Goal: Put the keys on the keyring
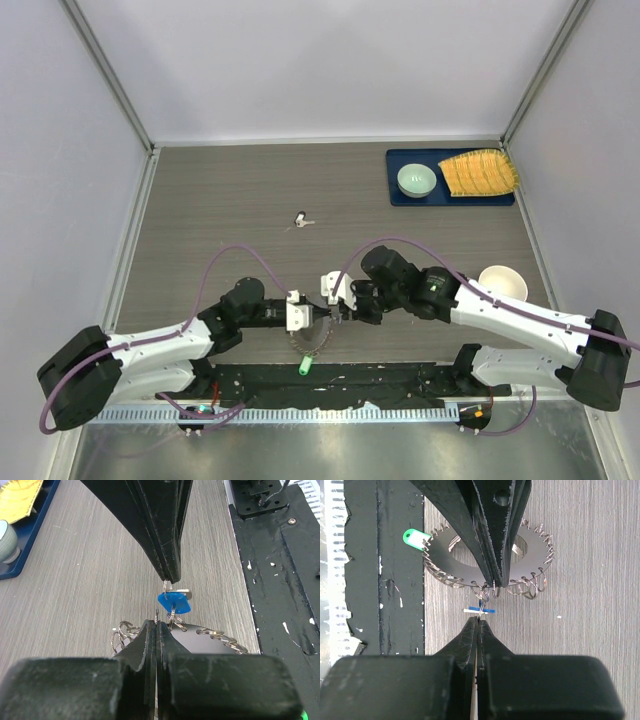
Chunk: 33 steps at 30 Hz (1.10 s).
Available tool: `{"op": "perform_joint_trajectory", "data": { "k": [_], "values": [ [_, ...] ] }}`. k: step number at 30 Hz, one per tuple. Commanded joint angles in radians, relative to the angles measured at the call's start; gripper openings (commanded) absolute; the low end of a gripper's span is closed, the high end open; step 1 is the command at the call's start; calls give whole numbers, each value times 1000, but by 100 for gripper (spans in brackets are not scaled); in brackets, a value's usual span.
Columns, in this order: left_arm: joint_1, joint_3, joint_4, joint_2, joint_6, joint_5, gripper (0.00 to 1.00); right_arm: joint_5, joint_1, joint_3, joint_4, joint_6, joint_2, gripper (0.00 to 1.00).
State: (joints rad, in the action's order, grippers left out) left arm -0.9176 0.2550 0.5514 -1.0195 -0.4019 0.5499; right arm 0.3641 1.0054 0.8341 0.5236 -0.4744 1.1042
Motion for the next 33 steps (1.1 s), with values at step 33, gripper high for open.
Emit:
{"op": "perform_joint_trajectory", "data": {
  "k": [33],
  "values": [
    [-21, 15, 94, -16, 2, 33, 0, -39, 33, 23, -54, -20, 13, 1]
  ]
}}
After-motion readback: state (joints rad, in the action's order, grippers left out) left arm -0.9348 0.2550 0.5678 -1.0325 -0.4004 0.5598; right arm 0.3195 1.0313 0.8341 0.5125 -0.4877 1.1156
